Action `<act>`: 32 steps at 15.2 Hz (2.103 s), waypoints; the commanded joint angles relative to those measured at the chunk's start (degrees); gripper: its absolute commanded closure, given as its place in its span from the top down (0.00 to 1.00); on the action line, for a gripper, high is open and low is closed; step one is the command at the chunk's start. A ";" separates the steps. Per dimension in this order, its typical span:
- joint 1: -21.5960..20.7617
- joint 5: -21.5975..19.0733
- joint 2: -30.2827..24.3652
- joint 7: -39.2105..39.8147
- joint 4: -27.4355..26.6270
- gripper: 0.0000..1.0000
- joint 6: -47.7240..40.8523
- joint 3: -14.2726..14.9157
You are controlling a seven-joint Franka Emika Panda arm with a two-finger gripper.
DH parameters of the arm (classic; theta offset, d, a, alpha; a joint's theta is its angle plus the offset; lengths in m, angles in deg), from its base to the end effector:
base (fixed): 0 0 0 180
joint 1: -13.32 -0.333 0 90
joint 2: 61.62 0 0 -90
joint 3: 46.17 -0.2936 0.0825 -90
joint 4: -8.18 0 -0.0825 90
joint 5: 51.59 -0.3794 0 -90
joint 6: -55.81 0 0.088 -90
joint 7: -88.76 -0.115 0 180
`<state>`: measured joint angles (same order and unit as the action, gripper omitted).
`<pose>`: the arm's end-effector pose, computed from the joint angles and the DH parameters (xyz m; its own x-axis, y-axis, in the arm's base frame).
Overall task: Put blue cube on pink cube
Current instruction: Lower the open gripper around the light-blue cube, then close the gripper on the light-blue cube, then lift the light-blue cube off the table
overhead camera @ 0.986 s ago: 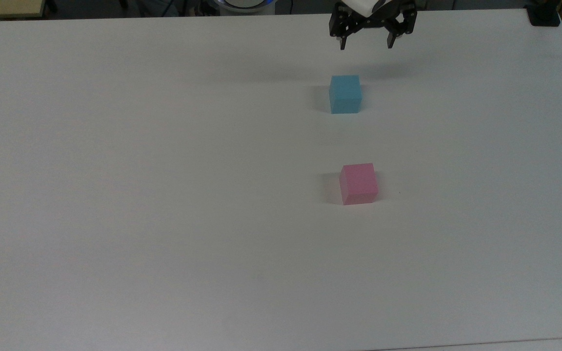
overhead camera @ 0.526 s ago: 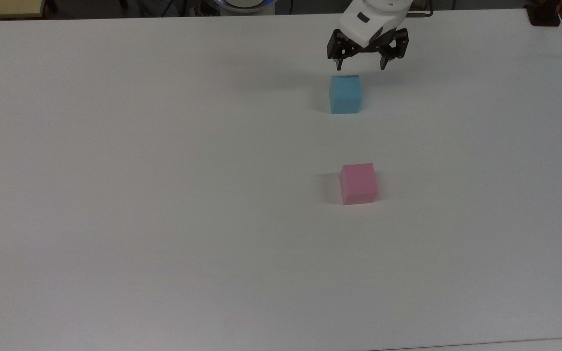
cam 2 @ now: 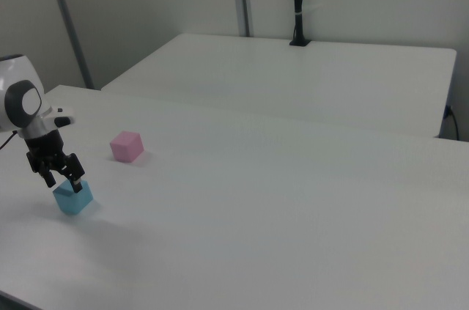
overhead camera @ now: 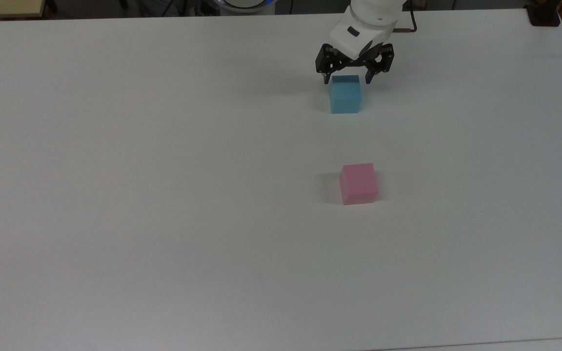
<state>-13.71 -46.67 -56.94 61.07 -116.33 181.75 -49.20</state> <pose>0.4638 0.2643 0.3235 0.9954 0.0926 -0.0225 0.0942 -0.9922 0.0820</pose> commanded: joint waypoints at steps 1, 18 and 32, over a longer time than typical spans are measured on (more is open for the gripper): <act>0.05 1.06 -0.29 -2.18 -1.70 1.00 3.34 -0.05; 0.49 1.06 2.88 -3.59 -2.06 0.30 7.74 0.13; 0.40 0.09 -5.47 3.78 19.99 0.31 -24.85 0.74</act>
<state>-13.18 -46.49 -62.30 61.71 -102.25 162.94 -49.07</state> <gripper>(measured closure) 0.383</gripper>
